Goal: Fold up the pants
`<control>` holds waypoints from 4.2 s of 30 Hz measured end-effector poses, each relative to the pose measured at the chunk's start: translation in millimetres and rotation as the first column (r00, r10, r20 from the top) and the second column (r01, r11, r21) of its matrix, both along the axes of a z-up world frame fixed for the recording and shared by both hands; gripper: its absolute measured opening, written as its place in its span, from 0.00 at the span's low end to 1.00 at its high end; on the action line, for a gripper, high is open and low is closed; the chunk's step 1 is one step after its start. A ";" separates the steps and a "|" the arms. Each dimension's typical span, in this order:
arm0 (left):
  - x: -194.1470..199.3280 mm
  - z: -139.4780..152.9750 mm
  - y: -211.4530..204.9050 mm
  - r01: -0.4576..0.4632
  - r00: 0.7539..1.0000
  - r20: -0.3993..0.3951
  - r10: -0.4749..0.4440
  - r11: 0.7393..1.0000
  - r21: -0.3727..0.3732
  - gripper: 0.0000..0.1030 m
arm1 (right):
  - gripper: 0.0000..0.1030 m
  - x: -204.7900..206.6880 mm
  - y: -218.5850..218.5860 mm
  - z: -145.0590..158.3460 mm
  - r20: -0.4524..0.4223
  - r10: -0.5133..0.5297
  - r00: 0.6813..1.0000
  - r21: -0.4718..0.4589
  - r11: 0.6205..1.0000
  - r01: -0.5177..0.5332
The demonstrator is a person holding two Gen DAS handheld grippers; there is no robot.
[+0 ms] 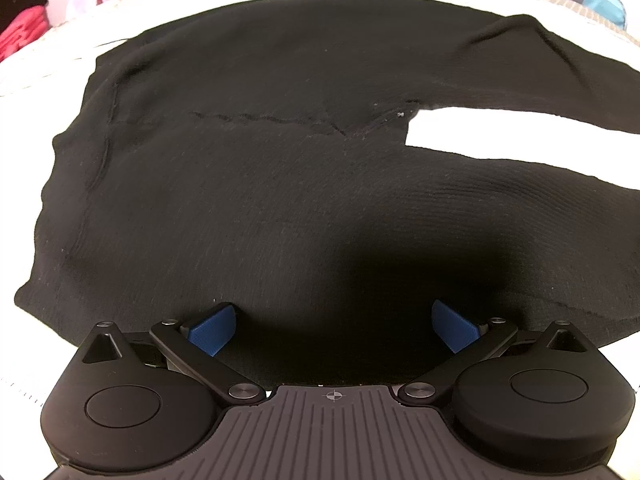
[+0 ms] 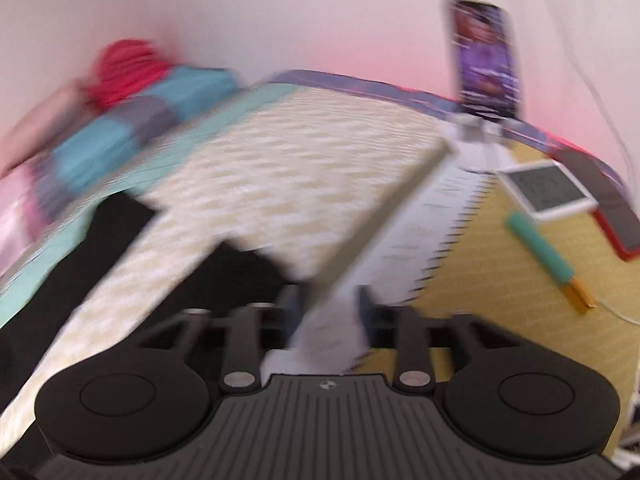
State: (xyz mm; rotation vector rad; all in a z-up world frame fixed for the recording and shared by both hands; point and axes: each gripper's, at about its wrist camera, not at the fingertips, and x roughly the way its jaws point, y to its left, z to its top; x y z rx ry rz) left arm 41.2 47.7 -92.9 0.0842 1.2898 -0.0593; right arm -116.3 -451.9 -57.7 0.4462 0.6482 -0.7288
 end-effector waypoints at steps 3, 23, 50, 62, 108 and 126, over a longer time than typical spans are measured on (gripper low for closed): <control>0.4 1.3 -1.4 0.001 1.000 0.007 -0.001 1.000 -0.005 1.00 | 0.58 11.8 50.5 -0.4 -0.020 0.182 0.983 -0.002 0.983 -0.182; -3.3 2.5 29.8 -0.004 0.998 0.064 0.002 1.000 0.031 1.00 | 0.57 60.2 192.4 -16.2 -0.336 0.735 0.590 0.137 0.657 -0.741; -18.4 8.8 46.3 -0.002 0.997 0.077 0.002 1.000 -0.001 1.00 | 0.46 78.4 286.2 21.4 -0.127 0.908 0.399 0.094 0.412 -0.906; -11.4 9.4 84.5 -0.056 0.993 0.103 0.055 0.998 0.009 1.00 | 0.05 100.7 405.4 -36.4 -0.284 0.952 0.118 0.077 0.145 -0.986; -81.2 72.6 221.0 -0.385 0.878 0.264 0.399 0.917 -0.105 1.00 | 0.51 120.5 535.0 -27.8 -0.005 0.977 -0.212 0.069 -0.211 -0.975; -74.6 75.8 218.9 -0.422 0.862 0.271 0.428 0.903 -0.084 1.00 | 0.38 130.8 546.3 -32.2 0.126 0.979 -0.161 0.121 -0.176 -0.977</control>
